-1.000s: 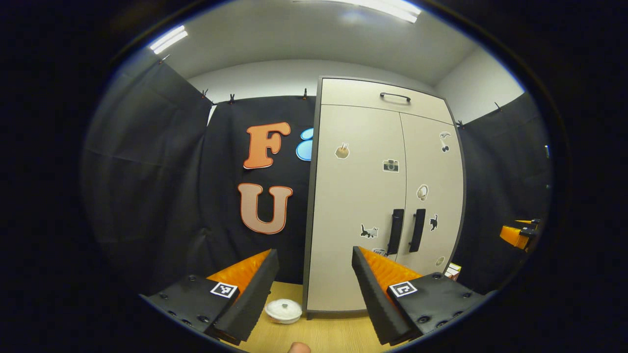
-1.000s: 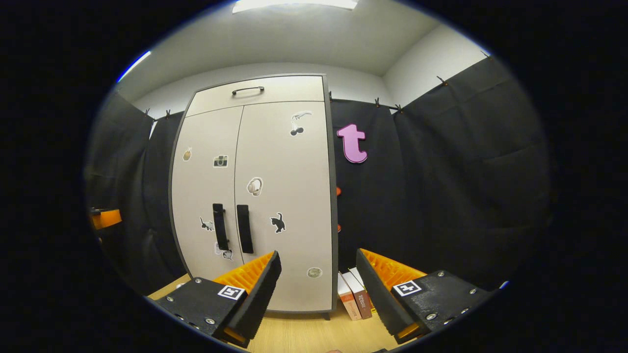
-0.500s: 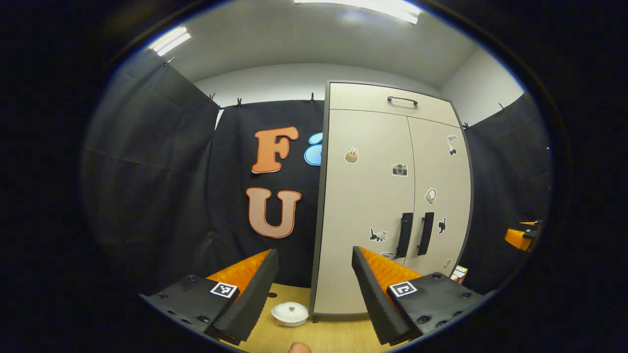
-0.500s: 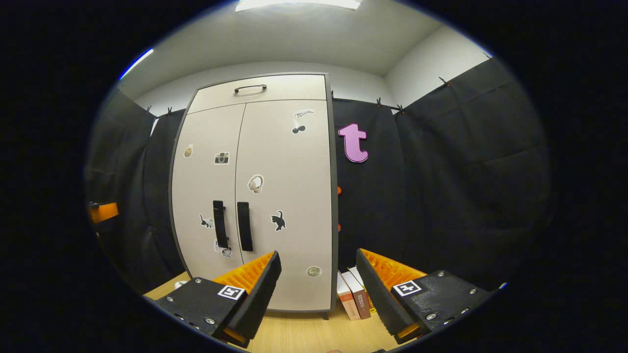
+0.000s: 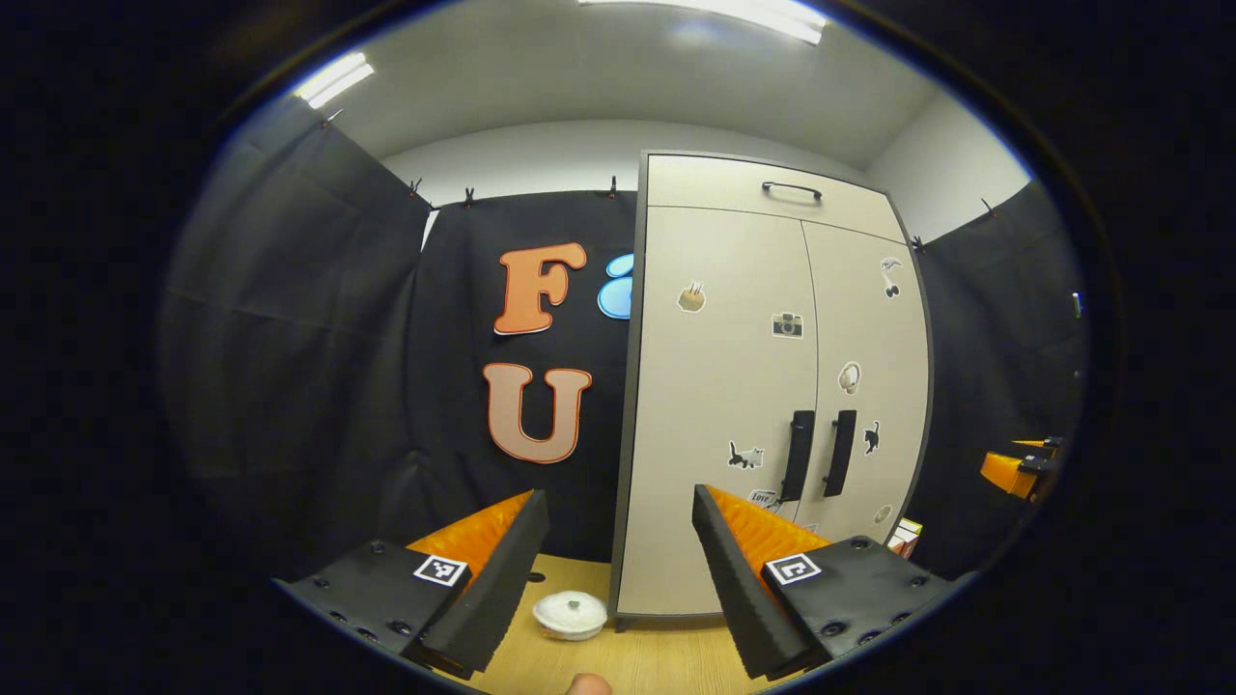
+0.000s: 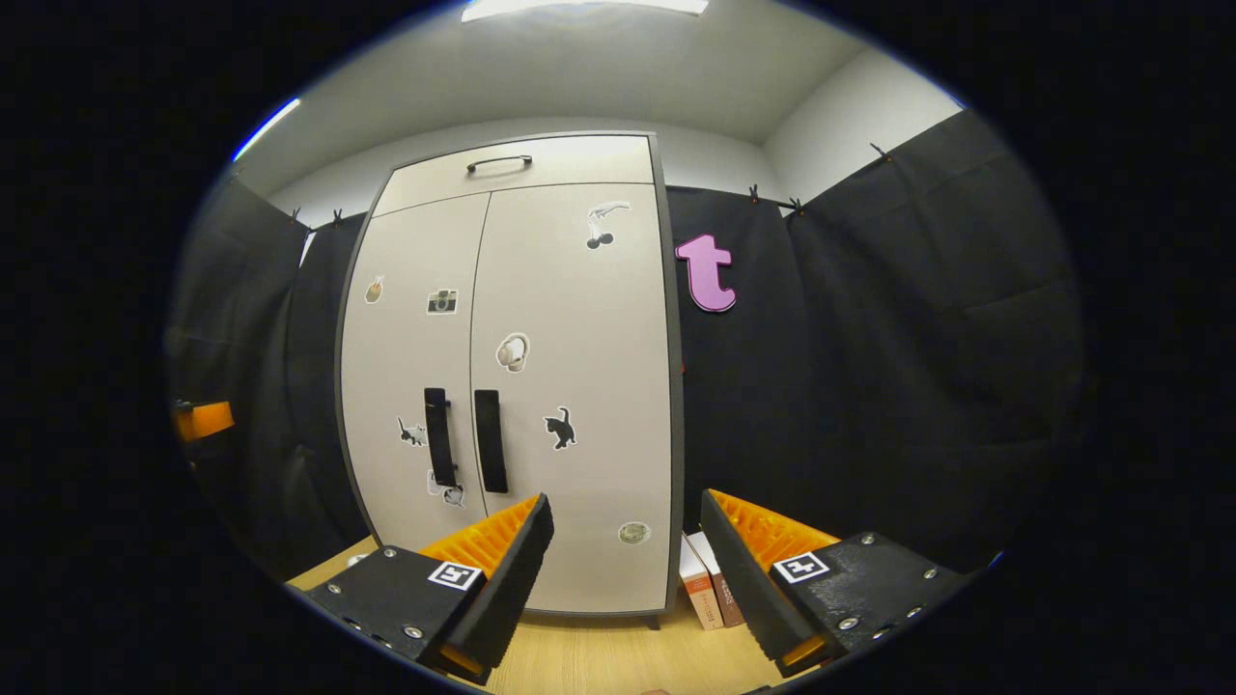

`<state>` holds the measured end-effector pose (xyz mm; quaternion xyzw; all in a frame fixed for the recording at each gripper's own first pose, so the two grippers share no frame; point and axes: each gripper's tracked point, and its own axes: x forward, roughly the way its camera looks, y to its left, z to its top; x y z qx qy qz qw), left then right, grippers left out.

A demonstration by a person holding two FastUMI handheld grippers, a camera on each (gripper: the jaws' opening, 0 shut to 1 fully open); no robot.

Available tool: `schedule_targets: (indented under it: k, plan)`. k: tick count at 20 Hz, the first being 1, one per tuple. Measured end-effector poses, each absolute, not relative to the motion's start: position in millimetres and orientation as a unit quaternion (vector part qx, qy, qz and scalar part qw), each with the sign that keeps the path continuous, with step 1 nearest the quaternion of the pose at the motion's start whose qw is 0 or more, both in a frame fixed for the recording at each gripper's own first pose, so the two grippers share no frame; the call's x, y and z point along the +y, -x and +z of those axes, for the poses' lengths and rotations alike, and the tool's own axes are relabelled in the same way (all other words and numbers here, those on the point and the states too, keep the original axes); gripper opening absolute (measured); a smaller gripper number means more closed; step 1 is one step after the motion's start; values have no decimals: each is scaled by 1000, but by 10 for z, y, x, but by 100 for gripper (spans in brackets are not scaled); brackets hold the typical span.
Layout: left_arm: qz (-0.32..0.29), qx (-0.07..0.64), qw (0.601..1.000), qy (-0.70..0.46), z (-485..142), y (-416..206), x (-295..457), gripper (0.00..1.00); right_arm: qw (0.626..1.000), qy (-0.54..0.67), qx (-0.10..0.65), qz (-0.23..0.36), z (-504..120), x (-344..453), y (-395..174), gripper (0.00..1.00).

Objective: Open the right door of the double-door shoe cabinet with the right hand, and open the left door with the left hand.

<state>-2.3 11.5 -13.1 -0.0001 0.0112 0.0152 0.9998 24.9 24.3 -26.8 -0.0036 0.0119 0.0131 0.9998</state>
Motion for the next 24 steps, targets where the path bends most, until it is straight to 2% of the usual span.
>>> schedule_targets:
  k: [4, 14, 24]
  plan:
    - [9, 14, 1000, -10, -210, 18, 61, 96, 999, -30, -1, 14, -227, 396, -467, 94]
    - [16, 16, 999, -27, -328, -34, 101, 96, 999, -2, 25, 48, -406, 1116, -1211, 94]
    - [6, 5, 999, -45, -362, -52, 115, 96, 998, 2, 50, 49, -551, 1560, -1831, 93]
